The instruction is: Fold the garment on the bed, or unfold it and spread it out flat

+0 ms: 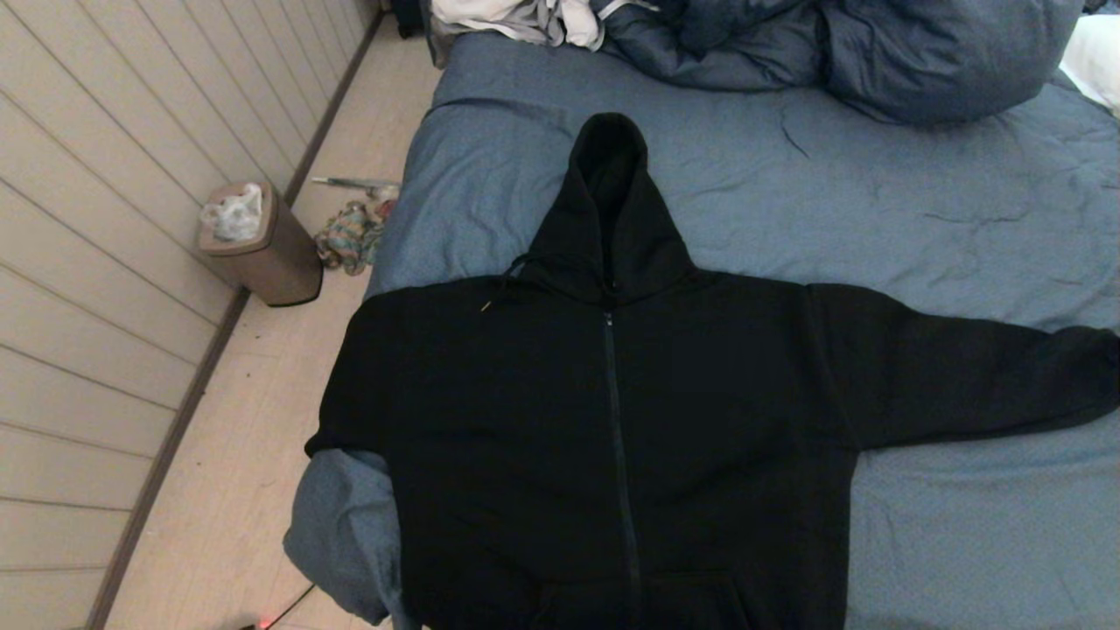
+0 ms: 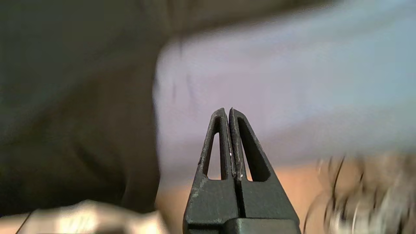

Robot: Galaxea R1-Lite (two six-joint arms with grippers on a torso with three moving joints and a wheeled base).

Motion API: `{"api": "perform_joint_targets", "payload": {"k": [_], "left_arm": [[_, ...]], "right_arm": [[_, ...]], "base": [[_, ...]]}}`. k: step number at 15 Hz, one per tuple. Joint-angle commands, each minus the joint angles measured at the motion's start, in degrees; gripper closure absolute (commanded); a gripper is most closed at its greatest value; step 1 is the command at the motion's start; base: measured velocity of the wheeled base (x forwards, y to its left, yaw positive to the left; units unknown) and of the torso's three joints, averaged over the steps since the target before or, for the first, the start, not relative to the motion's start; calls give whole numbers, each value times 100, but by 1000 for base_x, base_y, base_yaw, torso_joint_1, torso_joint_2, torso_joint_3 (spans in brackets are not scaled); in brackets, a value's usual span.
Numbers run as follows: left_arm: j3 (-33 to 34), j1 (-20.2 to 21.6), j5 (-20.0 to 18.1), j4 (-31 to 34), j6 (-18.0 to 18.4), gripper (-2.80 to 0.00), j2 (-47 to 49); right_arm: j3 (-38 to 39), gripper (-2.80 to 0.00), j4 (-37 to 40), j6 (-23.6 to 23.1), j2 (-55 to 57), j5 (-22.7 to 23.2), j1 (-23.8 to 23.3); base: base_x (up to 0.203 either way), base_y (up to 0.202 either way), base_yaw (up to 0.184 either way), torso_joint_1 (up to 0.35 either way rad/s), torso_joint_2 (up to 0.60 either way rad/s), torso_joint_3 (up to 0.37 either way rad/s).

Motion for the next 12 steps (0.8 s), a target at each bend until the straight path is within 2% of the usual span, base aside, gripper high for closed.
{"api": "perform_joint_targets", "payload": {"k": [1,2,3,4,5,6,7,8,9,12], "left_arm": [[7,4,51,113,-108,0,18],[-83,2,-24,558,-137,0,18],[-252,1,-95,1221,-154,0,18],[-474,1,-123,1864,-209,0,18],[-535,0,95,2026,-250,0,18],[-479,0,681,1804,-270,0,18],[-360,0,1119,1297,-288,0,18],[-223,1,1216,810,-293,0,18],[-111,2,1234,509,-271,0,18],[-12,7,640,184,-82,0,18]], "right_arm": [[363,0,-1284,-467,23,-75,-2],[496,0,-1648,-874,24,-75,-2],[521,0,-1674,-1051,24,-25,2],[514,0,-1628,-1049,24,124,-2],[494,0,-1510,-1021,24,336,-2],[461,0,-1355,-993,24,435,-1],[444,0,-1280,-963,24,452,-2],[444,0,-1281,-847,21,453,-2],[445,0,-1310,-728,24,434,-2],[540,0,-1674,-860,24,391,-2]], "base": [[0,0,0,0,0,0],[0,0,0,0,0,0],[0,0,0,0,0,0],[0,0,0,0,0,0],[0,0,0,0,0,0],[0,0,0,0,0,0],[0,0,0,0,0,0],[0,0,0,0,0,0],[0,0,0,0,0,0],[0,0,0,0,0,0]]}}
